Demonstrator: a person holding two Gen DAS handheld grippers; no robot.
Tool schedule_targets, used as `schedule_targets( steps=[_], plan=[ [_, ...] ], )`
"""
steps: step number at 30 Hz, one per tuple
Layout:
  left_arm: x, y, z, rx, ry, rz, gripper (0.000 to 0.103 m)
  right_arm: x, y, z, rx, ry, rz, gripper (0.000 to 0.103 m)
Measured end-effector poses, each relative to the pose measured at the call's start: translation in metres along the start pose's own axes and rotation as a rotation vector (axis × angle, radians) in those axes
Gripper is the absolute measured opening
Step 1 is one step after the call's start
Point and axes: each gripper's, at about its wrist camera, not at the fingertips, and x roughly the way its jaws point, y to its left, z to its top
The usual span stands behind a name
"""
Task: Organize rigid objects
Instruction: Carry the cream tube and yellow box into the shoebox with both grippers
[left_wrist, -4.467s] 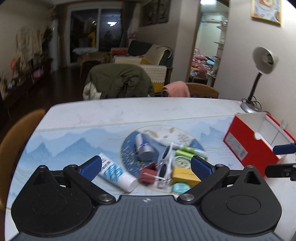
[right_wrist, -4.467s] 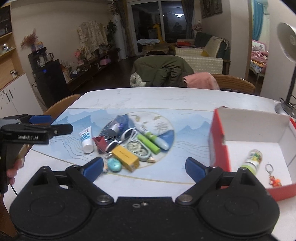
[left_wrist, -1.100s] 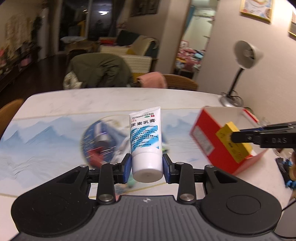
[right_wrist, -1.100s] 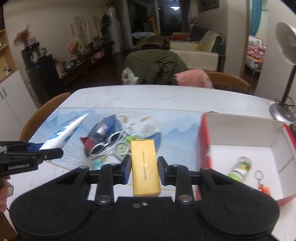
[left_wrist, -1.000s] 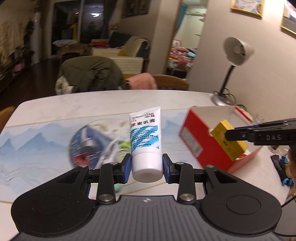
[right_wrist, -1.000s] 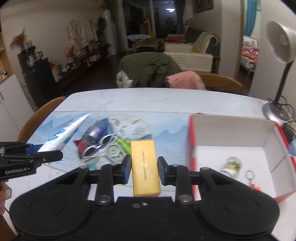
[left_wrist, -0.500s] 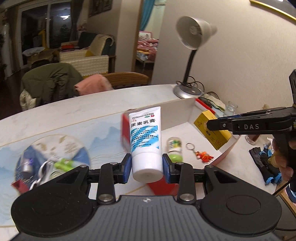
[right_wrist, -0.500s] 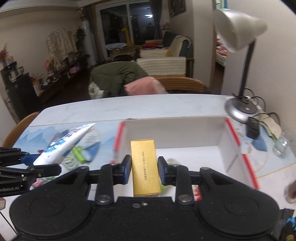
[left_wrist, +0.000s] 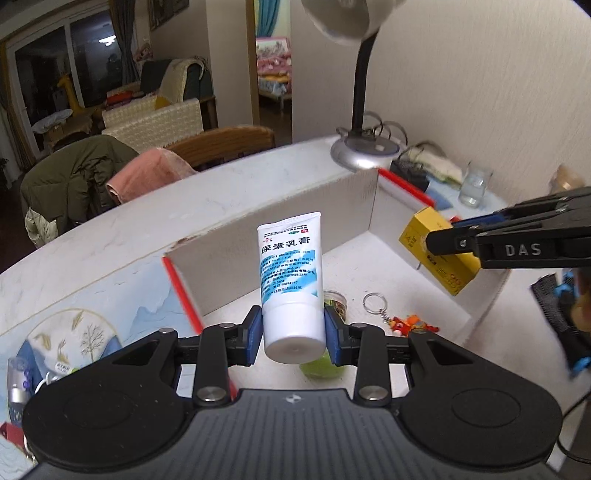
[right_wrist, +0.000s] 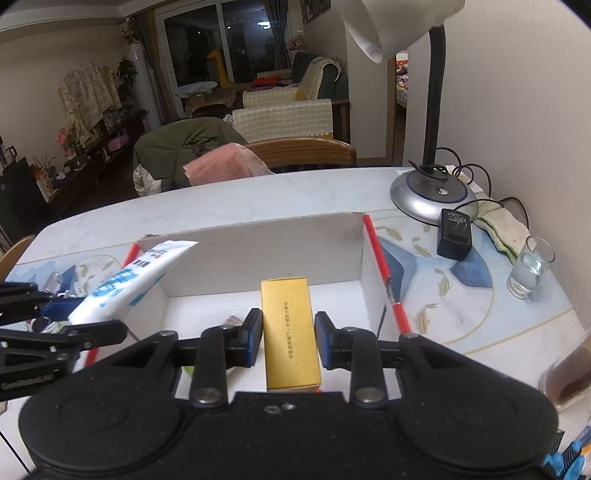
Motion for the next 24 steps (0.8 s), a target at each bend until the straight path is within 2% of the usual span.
schedule_targets(
  steps=[5, 14, 24],
  plan=[
    [0.033, -0.006, 0.009, 0.036, 0.056, 0.064, 0.034, 0.019, -0.005, 0.0, -0.014, 0.029, 0.008, 0.029],
    [0.075, -0.017, 0.011, 0.096, 0.188, 0.095, 0.034, 0.06, -0.004, -0.004, -0.07, 0.123, 0.016, 0.029],
    [0.095, -0.015, 0.011, 0.07, 0.292, 0.022, 0.034, 0.09, 0.002, -0.011, -0.116, 0.216, 0.002, 0.03]
  ],
)
